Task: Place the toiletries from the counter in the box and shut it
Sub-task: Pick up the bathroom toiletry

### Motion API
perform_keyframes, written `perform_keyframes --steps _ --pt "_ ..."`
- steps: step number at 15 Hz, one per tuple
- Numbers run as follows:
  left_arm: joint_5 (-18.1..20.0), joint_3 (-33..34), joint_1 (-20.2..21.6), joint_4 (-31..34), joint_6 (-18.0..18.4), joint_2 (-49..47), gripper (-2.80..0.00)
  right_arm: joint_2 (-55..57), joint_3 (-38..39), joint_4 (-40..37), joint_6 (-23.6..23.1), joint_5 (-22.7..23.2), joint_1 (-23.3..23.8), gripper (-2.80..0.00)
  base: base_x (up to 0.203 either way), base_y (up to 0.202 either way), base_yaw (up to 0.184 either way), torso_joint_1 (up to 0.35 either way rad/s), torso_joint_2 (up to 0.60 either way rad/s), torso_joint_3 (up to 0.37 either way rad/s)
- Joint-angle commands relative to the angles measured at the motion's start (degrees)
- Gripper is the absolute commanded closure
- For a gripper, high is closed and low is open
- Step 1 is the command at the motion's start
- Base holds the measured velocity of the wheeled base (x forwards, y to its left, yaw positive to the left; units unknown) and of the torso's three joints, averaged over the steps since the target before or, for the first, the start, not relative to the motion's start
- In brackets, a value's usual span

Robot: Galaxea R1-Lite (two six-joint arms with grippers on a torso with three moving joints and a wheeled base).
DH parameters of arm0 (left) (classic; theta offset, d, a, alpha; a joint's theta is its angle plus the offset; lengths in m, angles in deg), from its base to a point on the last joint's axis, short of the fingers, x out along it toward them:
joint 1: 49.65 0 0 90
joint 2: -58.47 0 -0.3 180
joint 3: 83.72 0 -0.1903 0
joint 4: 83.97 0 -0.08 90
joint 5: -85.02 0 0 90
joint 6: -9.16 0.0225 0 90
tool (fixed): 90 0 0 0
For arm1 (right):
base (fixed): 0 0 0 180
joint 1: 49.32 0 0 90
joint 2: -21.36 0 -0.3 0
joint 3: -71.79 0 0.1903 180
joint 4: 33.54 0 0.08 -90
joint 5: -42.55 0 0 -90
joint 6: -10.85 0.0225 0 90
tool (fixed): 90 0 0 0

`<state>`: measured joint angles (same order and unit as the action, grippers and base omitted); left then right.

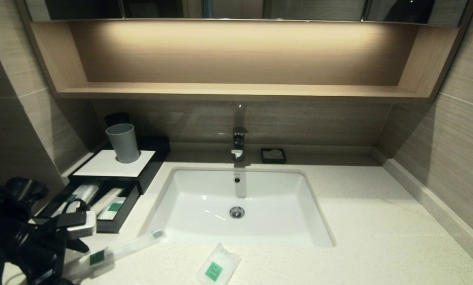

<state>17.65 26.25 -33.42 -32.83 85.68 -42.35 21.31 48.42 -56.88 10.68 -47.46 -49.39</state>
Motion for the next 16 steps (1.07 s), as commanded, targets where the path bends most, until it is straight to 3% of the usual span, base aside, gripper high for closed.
perform_keyframes --steps 1,16 --pt "0.14 0.08 0.03 0.17 0.46 -0.43 -2.8 -0.01 0.09 0.06 -0.01 0.01 -0.01 0.0 0.0 0.0 0.0 0.0 0.0 0.0" --pt "0.31 -0.16 0.03 -1.97 0.2 -1.76 -2.8 -0.03 0.09 0.0 -0.01 0.01 -0.01 0.0 0.0 0.0 0.0 0.0 0.0 0.0"
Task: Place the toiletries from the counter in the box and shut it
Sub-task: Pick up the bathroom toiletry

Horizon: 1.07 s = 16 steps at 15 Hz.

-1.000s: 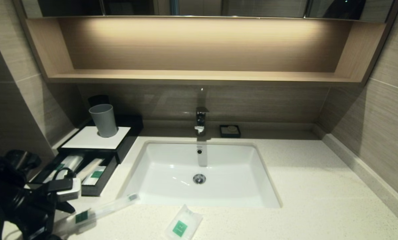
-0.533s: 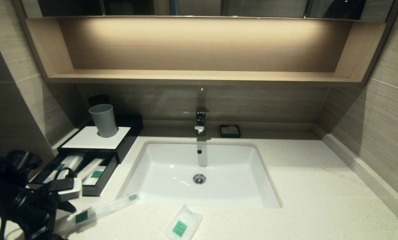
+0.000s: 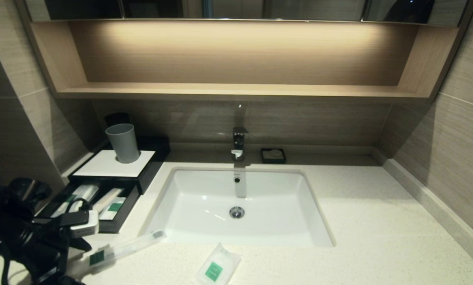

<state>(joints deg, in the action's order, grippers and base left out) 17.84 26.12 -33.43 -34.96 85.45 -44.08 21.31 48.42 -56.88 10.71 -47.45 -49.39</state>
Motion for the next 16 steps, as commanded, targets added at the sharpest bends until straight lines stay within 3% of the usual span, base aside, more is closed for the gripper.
perform_keyframes --steps 1,5,6,16 --pt "0.12 -0.05 0.03 0.1 0.44 -0.01 -2.8 0.05 0.09 0.06 -0.03 0.0 -0.01 0.0 0.0 0.0 0.0 0.0 0.0 0.0" --pt "0.29 -0.49 0.03 0.1 0.26 0.08 -2.8 -0.03 0.09 0.0 -0.03 0.0 -0.01 0.0 0.0 0.0 0.0 0.0 0.0 0.0" --pt "0.29 -0.49 0.03 0.1 0.26 -0.01 0.0 0.05 0.09 0.06 -0.03 0.0 -0.01 0.0 0.0 0.0 0.0 0.0 0.0 0.0" --pt "0.24 -0.61 0.03 0.19 0.26 -0.71 0.0 0.05 0.09 0.06 -0.03 0.0 -0.01 0.0 0.0 0.0 0.0 0.0 0.0 0.0"
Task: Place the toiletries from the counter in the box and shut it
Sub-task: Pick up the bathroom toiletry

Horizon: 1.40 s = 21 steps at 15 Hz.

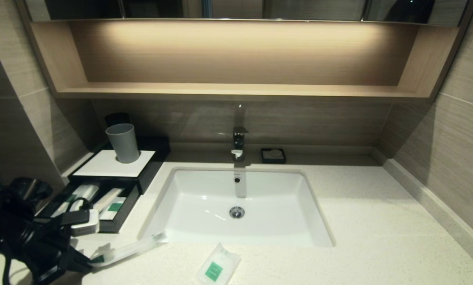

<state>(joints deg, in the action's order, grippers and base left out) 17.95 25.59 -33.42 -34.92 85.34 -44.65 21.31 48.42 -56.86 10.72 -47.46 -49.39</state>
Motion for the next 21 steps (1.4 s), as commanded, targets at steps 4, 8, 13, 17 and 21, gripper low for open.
perform_keyframes --steps 4,8,13,17,21 --pt "0.18 -0.22 0.12 0.15 0.48 0.5 0.0 0.05 0.09 -0.04 -0.04 0.01 -0.01 0.0 0.0 0.0 0.0 0.0 0.0 0.0" --pt "0.28 -0.14 0.74 0.86 0.0 2.46 0.0 0.05 0.09 0.04 -0.04 0.01 -0.01 0.0 0.0 0.0 0.0 0.0 0.0 0.0" --pt "0.45 -0.67 0.74 2.54 -8.43 7.94 0.0 0.05 0.09 0.04 -0.04 0.01 -0.01 0.0 0.0 0.0 0.0 0.0 0.0 0.0" --pt "0.44 -3.65 0.14 9.25 -16.67 12.89 0.0 0.05 0.09 -0.03 -0.04 0.01 -0.01 0.0 0.0 0.0 0.0 0.0 0.0 0.0" --pt "0.45 -4.62 -1.06 10.66 -26.49 17.15 0.0 0.03 0.09 0.01 -0.04 0.01 -0.01 0.0 0.0 0.0 0.0 0.0 0.0 0.0"
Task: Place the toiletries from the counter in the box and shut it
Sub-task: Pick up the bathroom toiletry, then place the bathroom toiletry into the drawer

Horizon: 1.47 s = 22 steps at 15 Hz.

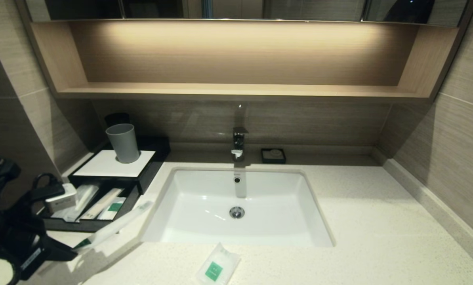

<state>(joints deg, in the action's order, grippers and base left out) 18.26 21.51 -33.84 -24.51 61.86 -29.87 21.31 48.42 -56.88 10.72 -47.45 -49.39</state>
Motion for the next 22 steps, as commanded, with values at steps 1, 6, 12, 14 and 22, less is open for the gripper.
perform_keyframes --steps 1,6,12,14,22 --pt "0.14 -1.31 -1.22 0.46 -7.4 2.77 0.0 0.05 0.09 0.06 -0.04 0.0 -0.01 0.0 0.0 0.0 0.0 0.0 0.0 0.0" --pt "0.06 -10.45 -6.14 7.31 -30.64 4.91 0.0 -0.03 0.09 0.06 -0.04 0.0 -0.01 0.0 0.0 0.0 0.0 0.0 0.0 0.0" --pt "-3.72 -18.09 -8.92 13.34 -42.48 6.63 0.0 0.04 0.09 0.06 -0.04 0.0 -0.01 0.0 0.0 0.0 0.0 0.0 0.0 0.0" --pt "-6.25 -19.66 -8.94 13.99 -47.04 5.53 0.0 0.0 0.09 0.06 -0.04 0.0 -0.01 0.0 0.0 0.0 0.0 0.0 0.0 0.0" --pt "-6.98 -23.87 -9.17 15.61 -49.02 4.26 0.0 0.05 0.09 -0.01 -0.04 0.0 -0.01 0.0 0.0 0.0 0.0 0.0 0.0 0.0"
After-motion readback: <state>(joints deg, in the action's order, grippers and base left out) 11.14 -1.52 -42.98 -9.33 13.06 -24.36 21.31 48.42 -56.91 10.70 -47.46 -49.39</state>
